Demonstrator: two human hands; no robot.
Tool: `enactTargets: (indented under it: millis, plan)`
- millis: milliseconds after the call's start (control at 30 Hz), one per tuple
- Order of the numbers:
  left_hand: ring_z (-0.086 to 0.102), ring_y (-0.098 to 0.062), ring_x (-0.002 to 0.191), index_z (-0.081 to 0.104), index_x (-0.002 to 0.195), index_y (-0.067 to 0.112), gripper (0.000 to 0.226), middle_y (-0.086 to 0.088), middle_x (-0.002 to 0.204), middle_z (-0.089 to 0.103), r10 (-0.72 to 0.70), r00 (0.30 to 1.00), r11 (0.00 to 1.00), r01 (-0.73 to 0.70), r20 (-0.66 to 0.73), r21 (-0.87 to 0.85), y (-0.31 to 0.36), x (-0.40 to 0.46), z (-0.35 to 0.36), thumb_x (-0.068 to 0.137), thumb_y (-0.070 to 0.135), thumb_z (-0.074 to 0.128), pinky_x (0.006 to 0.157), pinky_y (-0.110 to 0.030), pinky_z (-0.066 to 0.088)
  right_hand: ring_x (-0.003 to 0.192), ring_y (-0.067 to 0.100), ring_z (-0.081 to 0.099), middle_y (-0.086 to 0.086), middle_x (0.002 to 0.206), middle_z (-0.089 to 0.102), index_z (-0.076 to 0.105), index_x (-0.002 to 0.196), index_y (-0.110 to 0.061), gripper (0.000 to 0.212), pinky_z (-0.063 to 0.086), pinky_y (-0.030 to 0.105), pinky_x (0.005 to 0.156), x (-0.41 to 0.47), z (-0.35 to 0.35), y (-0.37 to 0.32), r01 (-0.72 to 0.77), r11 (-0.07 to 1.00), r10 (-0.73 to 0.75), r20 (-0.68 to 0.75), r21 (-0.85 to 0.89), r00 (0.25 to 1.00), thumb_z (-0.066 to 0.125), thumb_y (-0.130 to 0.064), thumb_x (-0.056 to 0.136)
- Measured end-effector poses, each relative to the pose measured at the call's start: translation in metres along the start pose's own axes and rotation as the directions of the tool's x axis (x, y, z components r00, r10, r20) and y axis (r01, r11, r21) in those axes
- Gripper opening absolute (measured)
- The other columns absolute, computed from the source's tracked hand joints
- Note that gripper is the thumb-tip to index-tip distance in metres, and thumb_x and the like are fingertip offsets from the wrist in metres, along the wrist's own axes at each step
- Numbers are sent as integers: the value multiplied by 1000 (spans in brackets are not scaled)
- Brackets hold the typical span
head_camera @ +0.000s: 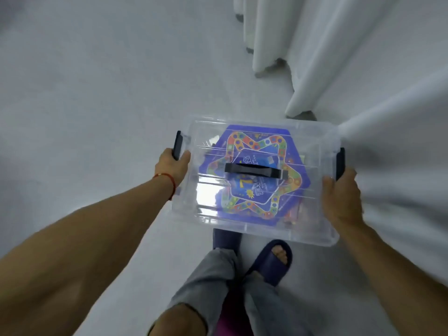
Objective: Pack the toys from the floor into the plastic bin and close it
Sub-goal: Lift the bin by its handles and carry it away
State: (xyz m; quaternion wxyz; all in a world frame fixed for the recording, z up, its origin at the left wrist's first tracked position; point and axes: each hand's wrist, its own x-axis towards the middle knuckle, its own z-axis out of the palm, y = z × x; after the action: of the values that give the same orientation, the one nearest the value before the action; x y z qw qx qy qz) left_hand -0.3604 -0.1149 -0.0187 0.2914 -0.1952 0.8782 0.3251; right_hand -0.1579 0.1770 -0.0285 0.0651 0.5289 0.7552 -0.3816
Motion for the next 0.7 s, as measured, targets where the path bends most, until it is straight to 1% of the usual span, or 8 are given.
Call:
enactTargets:
  millis: [100,167,233,333,400,467,600,700]
  plan:
    - [45,-24,56,59,90,15,40,-6,75,52,-127,987,970,144,96,-196,42,-46,-84,82,53,65,55,-32,45,95,36,62,17,114,62,42,132,-10,37,54,47,78,-42,-64,-67,66,998,-67,62,8,996,51,-26,100]
    - [45,-23,56,62,92,15,42,-6,78,55,-214,968,935,241,130,-259,76,-80,-147,79,55,66,56,-33,46,92,29,63,9,113,62,43,136,-14,40,54,39,73,-73,-113,-124,135,989,-140,99,52,985,53,-28,100]
    - [47,-24,58,61,89,17,40,-6,80,56,-228,960,910,269,162,-315,109,-115,-215,76,55,65,59,-36,48,86,21,61,3,109,62,43,139,-18,43,48,30,63,-104,-159,-187,209,976,-216,135,60,967,54,-30,99]
    - [44,-23,53,54,80,17,37,-7,77,51,-187,966,881,246,179,-403,165,-159,-318,77,54,62,56,-31,44,81,23,60,2,101,63,46,133,-21,41,46,31,64,-142,-221,-291,312,950,-313,151,27,938,56,-34,96]
    - [45,-24,52,55,84,16,39,-8,73,51,-125,976,871,195,180,-450,203,-179,-384,79,54,61,55,-31,43,75,17,58,-3,92,61,50,127,-19,35,42,28,60,-160,-254,-364,383,923,-382,157,29,911,57,-31,95]
    - [49,-26,56,59,90,14,42,-12,76,53,-67,985,861,138,159,-490,238,-187,-446,79,55,60,59,-34,45,76,16,58,-2,94,62,52,128,-21,36,42,30,61,-174,-279,-438,453,891,-449,162,13,879,57,-31,94]
    - [54,-30,76,65,97,15,56,-12,90,54,30,988,864,49,148,-502,300,-184,-557,72,66,62,69,-38,49,73,17,59,0,89,61,52,120,-21,32,41,29,56,-197,-301,-580,543,838,-533,126,-56,837,57,-35,92]
    - [54,-29,74,66,101,14,53,-13,85,58,105,985,851,-19,134,-525,334,-167,-628,81,63,58,73,-39,47,76,22,60,2,90,62,54,116,-20,31,41,31,59,-209,-298,-670,558,826,-553,76,-79,830,57,-37,90]
